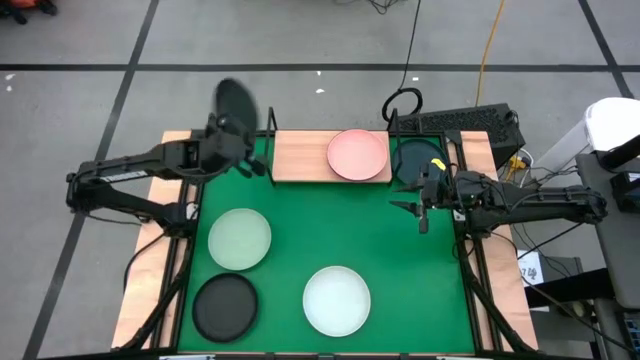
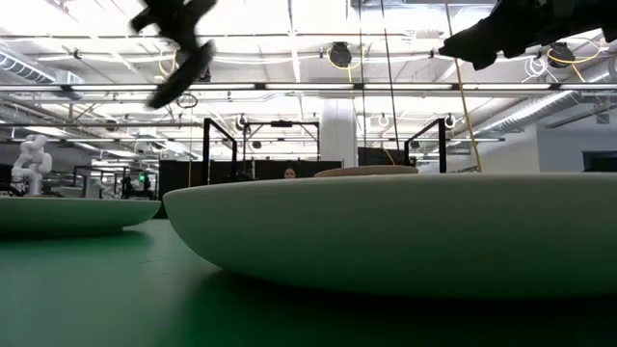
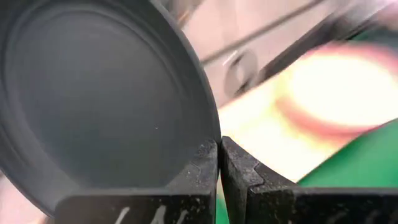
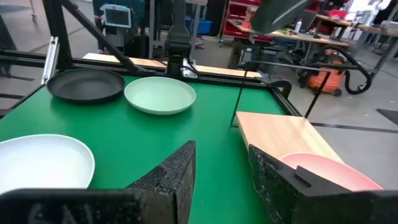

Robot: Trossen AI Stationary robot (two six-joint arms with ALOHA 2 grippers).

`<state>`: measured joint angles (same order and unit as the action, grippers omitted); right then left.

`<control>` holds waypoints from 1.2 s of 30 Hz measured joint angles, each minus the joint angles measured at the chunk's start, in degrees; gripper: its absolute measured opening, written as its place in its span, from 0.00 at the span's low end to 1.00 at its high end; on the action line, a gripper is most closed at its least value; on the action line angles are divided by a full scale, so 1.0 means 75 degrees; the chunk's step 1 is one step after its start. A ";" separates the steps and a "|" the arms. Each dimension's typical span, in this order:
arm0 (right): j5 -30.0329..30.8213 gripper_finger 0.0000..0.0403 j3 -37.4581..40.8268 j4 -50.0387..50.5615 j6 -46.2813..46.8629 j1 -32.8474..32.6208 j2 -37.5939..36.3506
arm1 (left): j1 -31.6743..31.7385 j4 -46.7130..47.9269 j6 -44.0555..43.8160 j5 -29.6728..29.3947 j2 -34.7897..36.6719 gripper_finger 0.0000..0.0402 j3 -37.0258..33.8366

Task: Place and stack plates onto a shelf
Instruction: Stack the top black plate on top of the light orange plate on the shelf

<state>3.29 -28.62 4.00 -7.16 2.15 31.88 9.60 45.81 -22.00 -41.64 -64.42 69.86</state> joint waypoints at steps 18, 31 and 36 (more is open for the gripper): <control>-0.0018 0.32 0.0000 -0.1009 -0.0549 0.0000 -0.0047 | 0.0249 -0.7094 0.3768 0.3367 -0.2876 0.01 0.0170; -0.0026 0.32 0.0003 -0.1815 -0.1155 0.0000 -0.0581 | 0.0464 -0.4124 0.4356 0.3919 -0.5611 0.01 0.2767; -0.0029 0.32 0.0003 -0.1818 -0.1375 0.0000 -0.0713 | 0.0418 -0.2031 0.4544 0.3855 -0.6404 0.01 0.3988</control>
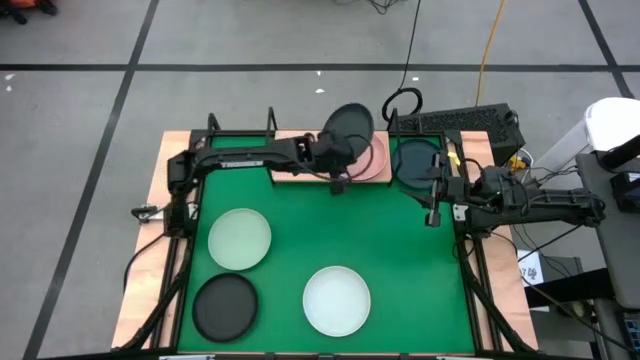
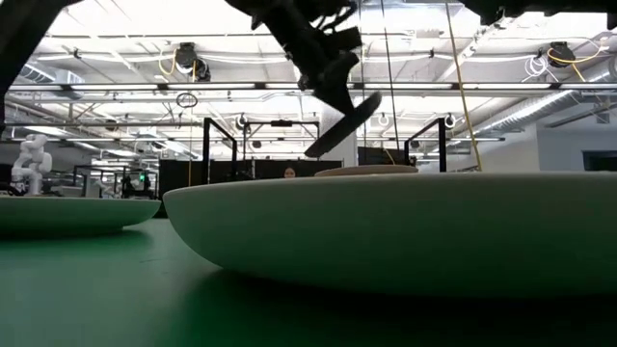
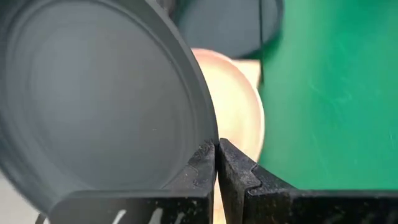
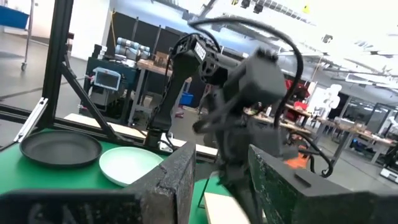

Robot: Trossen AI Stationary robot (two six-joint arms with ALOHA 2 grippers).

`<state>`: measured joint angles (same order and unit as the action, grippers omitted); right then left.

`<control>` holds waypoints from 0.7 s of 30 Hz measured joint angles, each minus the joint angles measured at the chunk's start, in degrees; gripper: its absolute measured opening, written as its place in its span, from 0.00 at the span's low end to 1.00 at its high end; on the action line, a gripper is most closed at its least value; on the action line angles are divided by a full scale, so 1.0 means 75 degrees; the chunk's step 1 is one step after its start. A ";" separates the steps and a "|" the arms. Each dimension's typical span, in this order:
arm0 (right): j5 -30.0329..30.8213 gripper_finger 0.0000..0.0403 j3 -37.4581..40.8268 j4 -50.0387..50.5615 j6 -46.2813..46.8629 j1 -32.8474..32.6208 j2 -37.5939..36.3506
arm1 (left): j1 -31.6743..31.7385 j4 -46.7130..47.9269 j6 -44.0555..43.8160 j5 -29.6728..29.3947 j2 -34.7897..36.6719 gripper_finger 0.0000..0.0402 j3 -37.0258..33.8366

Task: Place and stack plates onto a shelf
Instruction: Stack the top black plate on top of the light orange plate on the shelf

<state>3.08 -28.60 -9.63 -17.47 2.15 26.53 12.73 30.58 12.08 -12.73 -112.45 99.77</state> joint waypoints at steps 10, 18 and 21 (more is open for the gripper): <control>0.0005 0.32 0.0000 -0.0044 -0.0367 0.0000 -0.0033 | -0.0247 0.0192 0.0782 0.0116 -0.0211 0.09 0.0163; 0.0008 0.32 0.0000 -0.0349 -0.0456 0.0000 -0.0033 | -0.0431 0.0079 0.0985 -0.0245 -0.0215 0.28 0.0160; 0.0009 0.32 0.0000 -0.0348 -0.0542 0.0000 -0.0030 | -0.0426 0.0062 0.0897 -0.0365 -0.0215 0.40 0.0160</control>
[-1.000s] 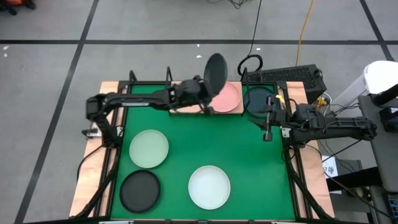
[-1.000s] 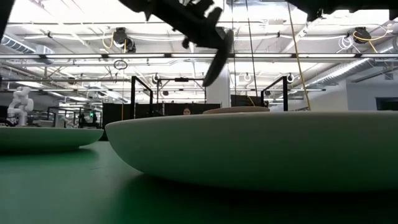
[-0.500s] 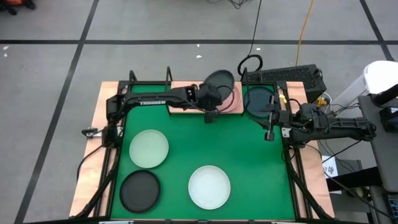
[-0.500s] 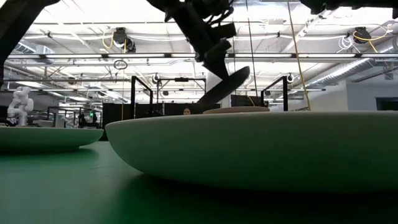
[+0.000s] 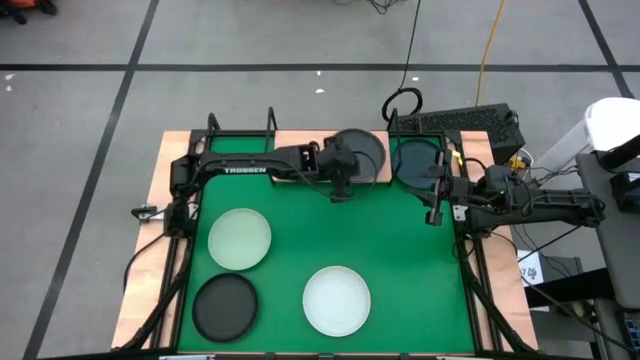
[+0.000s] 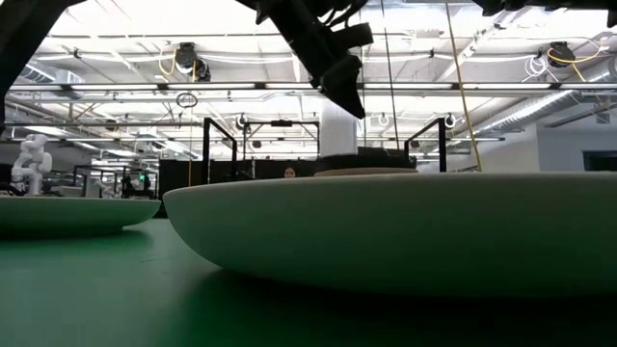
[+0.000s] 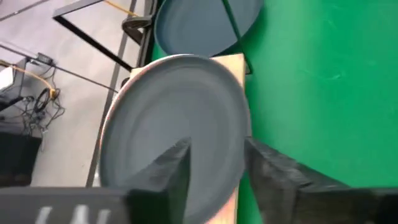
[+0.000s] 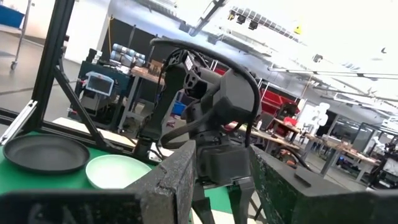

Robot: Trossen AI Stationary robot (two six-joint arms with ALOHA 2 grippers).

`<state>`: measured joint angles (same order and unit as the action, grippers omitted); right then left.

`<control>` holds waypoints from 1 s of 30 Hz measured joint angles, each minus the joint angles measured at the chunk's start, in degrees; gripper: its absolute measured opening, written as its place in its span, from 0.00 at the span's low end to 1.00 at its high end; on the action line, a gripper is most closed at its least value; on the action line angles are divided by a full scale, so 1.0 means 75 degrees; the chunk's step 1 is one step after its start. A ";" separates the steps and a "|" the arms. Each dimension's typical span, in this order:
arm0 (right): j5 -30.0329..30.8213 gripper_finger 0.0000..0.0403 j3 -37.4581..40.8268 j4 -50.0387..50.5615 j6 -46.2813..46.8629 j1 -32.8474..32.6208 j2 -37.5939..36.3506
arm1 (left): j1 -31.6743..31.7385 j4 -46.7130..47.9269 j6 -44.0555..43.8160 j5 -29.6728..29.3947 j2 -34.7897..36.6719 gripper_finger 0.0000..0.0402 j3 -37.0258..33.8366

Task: Place and stack plates onto a shelf
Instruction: Stack the top black plate on top of the light orange plate on the shelf, then put the dark blue plate on the shelf

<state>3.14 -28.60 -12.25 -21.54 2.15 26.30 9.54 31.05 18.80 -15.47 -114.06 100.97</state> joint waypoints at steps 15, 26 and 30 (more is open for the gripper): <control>0.0843 0.32 0.0000 0.0493 -0.0009 -0.0001 -0.0002 | -0.0638 -0.0089 -0.0965 -0.1105 0.2340 0.53 -0.0015; 0.0987 0.32 0.0000 0.1235 0.0611 -0.0003 0.0003 | -0.2439 0.0491 -0.1355 -0.2497 0.4043 0.32 -0.0058; 0.0984 0.32 0.0000 0.1444 0.0855 -0.0003 0.0003 | -0.3030 0.0064 -0.1029 -0.3312 0.4245 0.29 -0.0677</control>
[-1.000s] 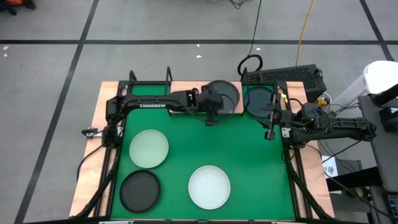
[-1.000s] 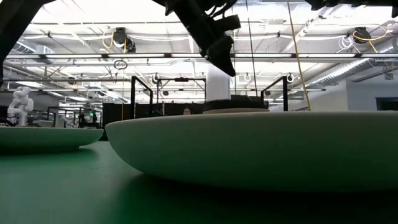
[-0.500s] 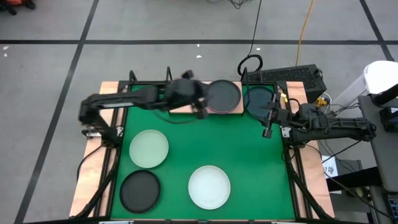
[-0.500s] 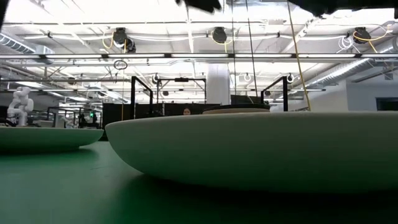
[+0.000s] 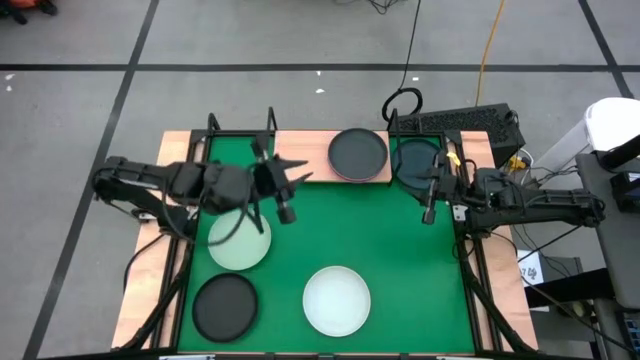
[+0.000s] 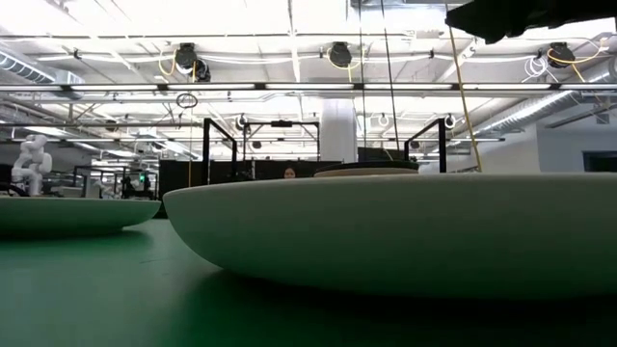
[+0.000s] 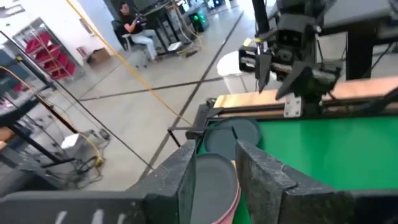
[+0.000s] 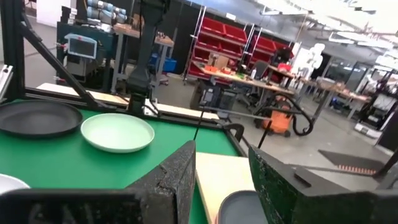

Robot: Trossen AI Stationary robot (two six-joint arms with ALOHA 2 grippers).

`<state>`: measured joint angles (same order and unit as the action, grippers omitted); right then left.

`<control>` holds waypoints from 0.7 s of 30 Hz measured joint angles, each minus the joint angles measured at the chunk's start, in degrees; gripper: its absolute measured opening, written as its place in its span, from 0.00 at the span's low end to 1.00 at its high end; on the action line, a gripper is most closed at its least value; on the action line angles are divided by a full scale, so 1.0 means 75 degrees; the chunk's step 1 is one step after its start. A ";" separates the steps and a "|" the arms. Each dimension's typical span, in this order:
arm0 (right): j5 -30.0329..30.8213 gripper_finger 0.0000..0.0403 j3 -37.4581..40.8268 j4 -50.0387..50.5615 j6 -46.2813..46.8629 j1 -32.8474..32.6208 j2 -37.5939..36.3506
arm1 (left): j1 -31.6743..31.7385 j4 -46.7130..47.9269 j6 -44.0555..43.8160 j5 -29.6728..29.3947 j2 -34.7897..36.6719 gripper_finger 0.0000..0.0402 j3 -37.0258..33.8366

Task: Place and stack plates onto a shelf
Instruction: Put the dark blue plate on the shelf

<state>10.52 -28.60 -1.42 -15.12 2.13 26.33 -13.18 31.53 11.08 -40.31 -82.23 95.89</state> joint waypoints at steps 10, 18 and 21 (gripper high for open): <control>-0.0003 0.32 0.0000 0.0424 -0.0036 0.0000 0.0250 | -0.0033 -0.4228 0.0090 -0.0420 0.1759 0.29 -0.5259; 0.0540 0.32 -0.0615 0.1674 -0.0003 0.0000 0.1056 | 0.0106 -1.0687 0.0520 0.1217 0.3470 0.29 -0.9285; 0.1067 0.32 -0.1208 0.2780 0.0098 0.0007 0.1598 | 0.0124 -1.2315 0.0517 0.1292 0.3788 0.29 -1.0134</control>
<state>18.53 -37.66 19.43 -14.39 2.18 38.31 -12.25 -60.83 14.96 -30.62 -53.82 19.89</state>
